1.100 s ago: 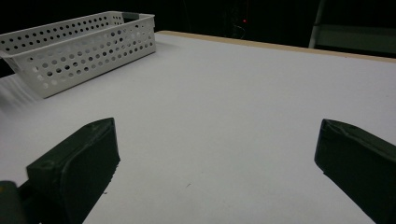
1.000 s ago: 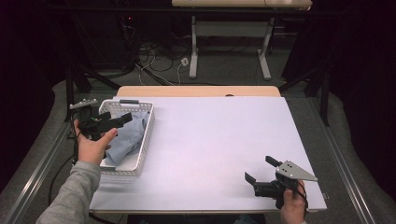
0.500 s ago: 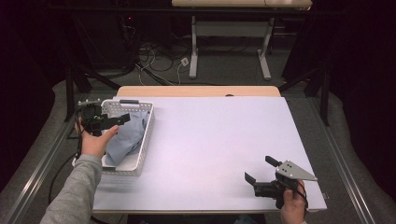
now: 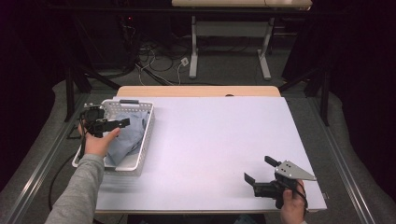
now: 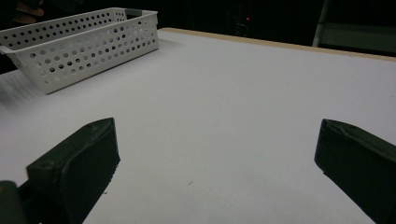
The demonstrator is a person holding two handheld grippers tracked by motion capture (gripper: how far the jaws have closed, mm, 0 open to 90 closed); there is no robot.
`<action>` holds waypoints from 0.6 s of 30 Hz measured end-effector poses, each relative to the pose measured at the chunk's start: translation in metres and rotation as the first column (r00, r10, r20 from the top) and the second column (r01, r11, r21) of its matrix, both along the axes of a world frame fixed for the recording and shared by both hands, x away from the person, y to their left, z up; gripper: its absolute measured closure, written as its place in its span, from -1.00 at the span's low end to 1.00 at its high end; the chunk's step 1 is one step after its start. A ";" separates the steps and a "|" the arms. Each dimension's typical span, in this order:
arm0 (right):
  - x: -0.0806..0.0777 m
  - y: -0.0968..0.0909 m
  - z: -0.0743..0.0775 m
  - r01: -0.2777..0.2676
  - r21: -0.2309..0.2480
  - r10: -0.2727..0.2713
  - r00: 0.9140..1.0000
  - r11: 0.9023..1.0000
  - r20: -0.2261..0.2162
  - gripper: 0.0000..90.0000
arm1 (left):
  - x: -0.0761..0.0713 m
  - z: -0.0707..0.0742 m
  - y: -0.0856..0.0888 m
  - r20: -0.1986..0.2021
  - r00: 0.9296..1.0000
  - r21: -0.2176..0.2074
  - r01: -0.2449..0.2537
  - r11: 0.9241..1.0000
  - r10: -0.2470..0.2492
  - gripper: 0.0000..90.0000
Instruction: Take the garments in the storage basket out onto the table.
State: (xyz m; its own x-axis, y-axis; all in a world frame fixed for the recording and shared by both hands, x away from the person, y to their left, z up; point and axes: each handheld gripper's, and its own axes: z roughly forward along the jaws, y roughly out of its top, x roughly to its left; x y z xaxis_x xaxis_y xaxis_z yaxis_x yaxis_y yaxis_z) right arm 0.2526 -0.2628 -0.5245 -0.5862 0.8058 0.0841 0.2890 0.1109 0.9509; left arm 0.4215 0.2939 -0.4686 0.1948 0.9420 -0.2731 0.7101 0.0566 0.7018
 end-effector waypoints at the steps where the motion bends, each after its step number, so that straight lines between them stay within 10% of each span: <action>1: 0.000 0.000 0.000 -0.003 -0.003 0.003 1.000 1.000 -0.001 -1.00 | 0.002 -0.004 -0.001 -0.010 1.000 0.009 0.001 1.000 -0.001 -0.95; 18: 0.001 0.001 -0.001 -0.011 -0.003 0.011 1.000 1.000 -0.008 -1.00 | 0.017 -0.026 -0.012 -0.075 0.997 0.073 0.022 0.997 -0.017 -0.95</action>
State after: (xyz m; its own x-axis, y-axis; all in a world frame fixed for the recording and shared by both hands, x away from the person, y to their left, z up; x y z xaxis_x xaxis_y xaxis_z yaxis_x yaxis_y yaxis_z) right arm 0.2533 -0.2618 -0.5252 -0.5943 0.7996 0.0865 0.2950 0.1166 0.9484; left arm 0.4390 0.2818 -0.4941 0.1951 0.9565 -0.2171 0.7610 -0.0079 0.6487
